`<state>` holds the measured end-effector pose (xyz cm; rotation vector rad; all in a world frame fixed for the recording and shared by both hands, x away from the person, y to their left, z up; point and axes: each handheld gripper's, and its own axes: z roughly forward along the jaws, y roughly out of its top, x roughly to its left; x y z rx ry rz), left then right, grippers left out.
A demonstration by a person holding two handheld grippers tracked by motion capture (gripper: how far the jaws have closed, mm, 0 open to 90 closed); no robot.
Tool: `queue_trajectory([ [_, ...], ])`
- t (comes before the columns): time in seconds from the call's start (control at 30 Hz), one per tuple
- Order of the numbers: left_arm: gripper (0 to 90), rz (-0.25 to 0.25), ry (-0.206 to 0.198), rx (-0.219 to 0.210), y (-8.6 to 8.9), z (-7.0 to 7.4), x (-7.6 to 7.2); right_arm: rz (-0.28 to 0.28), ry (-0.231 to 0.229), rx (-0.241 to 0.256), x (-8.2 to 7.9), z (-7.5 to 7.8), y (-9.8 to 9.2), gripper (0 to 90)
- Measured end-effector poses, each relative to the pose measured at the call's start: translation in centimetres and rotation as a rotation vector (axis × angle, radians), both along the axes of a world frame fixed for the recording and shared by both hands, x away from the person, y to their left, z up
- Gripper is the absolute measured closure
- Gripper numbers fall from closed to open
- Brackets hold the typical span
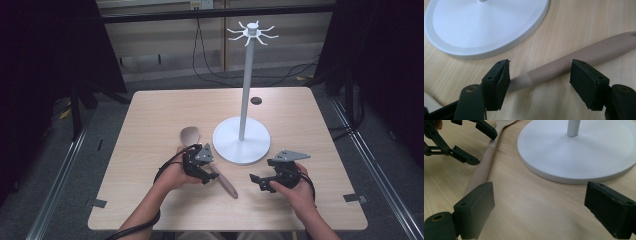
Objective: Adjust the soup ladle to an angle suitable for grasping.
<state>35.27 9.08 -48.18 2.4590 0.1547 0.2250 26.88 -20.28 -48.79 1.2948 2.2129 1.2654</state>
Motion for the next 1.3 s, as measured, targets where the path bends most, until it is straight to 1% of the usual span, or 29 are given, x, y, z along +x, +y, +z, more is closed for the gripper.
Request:
queue_trajectory([
  [0.03, 31.9, -0.009, 0.000, 0.005, 0.0, 0.0, 0.0, 0.002, 0.001, 0.000, 0.0, 0.0, 0.0, 9.0],
  [0.07, 31.9, -0.008, 0.008, -0.008, 0.0, -0.2, -0.1, 0.002, 0.004, 0.001, 0.0, -0.1, 0.0, 9.0],
  [0.1, 32.2, -0.015, 0.012, -0.006, 0.0, -0.2, -0.1, 0.003, 0.006, 0.002, 0.0, -0.1, 0.0, 9.0],
  [0.17, 32.3, -0.002, 0.031, -0.018, 0.0, -0.2, -0.1, 0.002, 0.011, 0.005, 0.1, -0.1, 0.1, 8.9],
  [0.2, 33.1, 0.004, 0.041, -0.031, 0.0, -0.3, -0.1, 0.002, 0.011, 0.004, 0.1, -0.1, 0.1, 8.9],
  [0.27, 36.2, -0.006, 0.047, -0.033, -0.1, -0.2, -0.2, 0.005, 0.008, 0.003, 0.1, -0.1, 0.2, 8.9],
  [0.3, 38.5, -0.012, 0.061, -0.032, -0.2, -0.1, -0.3, 0.005, 0.011, 0.003, 0.1, -0.1, 0.2, 8.9],
  [0.33, 40.1, -0.006, 0.076, -0.035, -0.3, -0.1, -0.4, 0.005, 0.013, 0.004, 0.1, -0.1, 0.2, 8.9],
  [0.37, 40.8, 0.004, 0.078, -0.036, -0.4, 0.0, -0.6, 0.004, 0.014, 0.003, 0.1, -0.2, 0.2, 8.9],
  [0.47, 42.9, -0.005, 0.086, -0.037, -0.4, 0.0, -1.0, 0.005, 0.017, 0.001, 0.1, -0.2, 0.2, 8.9],
  [0.5, 43.4, -0.006, 0.082, -0.024, -0.4, 0.2, -1.3, 0.005, 0.017, 0.001, 0.0, -0.2, 0.2, 8.9],
  [0.53, 43.7, -0.022, 0.087, -0.028, -0.5, 0.1, -1.4, 0.006, 0.016, 0.000, 0.0, -0.2, 0.2, 8.9],
  [0.6, 43.9, -0.032, 0.087, -0.017, -0.5, 0.2, -1.7, 0.008, 0.013, -0.001, 0.0, -0.2, 0.2, 8.9],
  [0.63, 43.8, -0.041, 0.076, -0.021, -0.6, 0.2, -1.7, 0.004, 0.015, 0.002, 0.0, -0.2, 0.2, 8.9],
  [0.67, 43.2, -0.052, 0.076, -0.015, -0.6, 0.1, -1.7, 0.004, 0.015, 0.003, 0.0, -0.2, 0.2, 8.9],
  [0.73, 37.6, -0.107, 0.045, 0.004, -0.9, -0.2, -1.8, -0.001, 0.014, 0.004, 0.0, -0.1, 0.1, 8.9],
  [0.77, 33.7, -0.120, 0.037, 0.011, -1.1, -0.4, -1.8, 0.000, 0.014, 0.006, 0.0, -0.1, 0.1, 8.9],
  [0.8, 31.0, -0.121, 0.039, 0.024, -1.2, -0.3, -1.8, 0.001, 0.012, 0.007, 0.0, -0.1, 0.0, 8.9],
  [0.83, 31.0, -0.120, 0.053, 0.011, -1.3, -0.3, -1.6, -0.001, 0.012, 0.007, 0.0, -0.1, 0.0, 8.9],
  [0.87, 31.5, -0.124, 0.057, 0.009, -1.4, -0.3, -1.5, -0.003, 0.010, 0.007, 0.0, -0.1, -0.1, 9.0],
  [0.9, 31.7, -0.112, 0.058, -0.004, -1.4, -0.4, -1.5, -0.006, 0.013, 0.009, 0.0, -0.1, -0.2, 8.9],
  [0.97, 31.6, -0.118, 0.067, 0.008, -1.4, -0.3, -1.5, -0.007, 0.015, 0.007, 0.0, -0.2, -0.2, 8.9],
  [1.0, 31.7, -0.111, 0.063, 0.003, -1.4, -0.4, -1.5, -0.004, 0.016, 0.007, 0.0, -0.2, -0.2, 8.9],
  [1.03, 31.6, -0.102, 0.075, 0.010, -1.4, -0.3, -1.5, -0.003, 0.018, 0.007, 0.0, -0.3, -0.2, 8.9],
  [1.07, 31.6, -0.090, 0.095, 0.000, -1.4, -0.3, -1.5, -0.003, 0.019, 0.007, 0.0, -0.3, -0.2, 8.9],
  [1.1, 31.7, -0.063, 0.107, -0.012, -1.5, -0.3, -1.5, -0.005, 0.023, 0.010, 0.1, -0.2, -0.1, 8.9],
  [1.13, 32.1, -0.066, 0.123, -0.009, -1.6, -0.2, -1.5, -0.003, 0.021, 0.010, 0.1, -0.2, -0.1, 8.9],
  [1.2, 35.3, -0.072, 0.124, -0.006, -1.8, -0.1, -1.8, -0.001, 0.020, 0.010, 0.2, -0.3, 0.0, 8.9],
  [1.3, 40.0, -0.065, 0.103, 0.009, -1.9, 0.2, -2.3, 0.001, 0.020, 0.008, 0.1, -0.3, 0.1, 8.9],
])
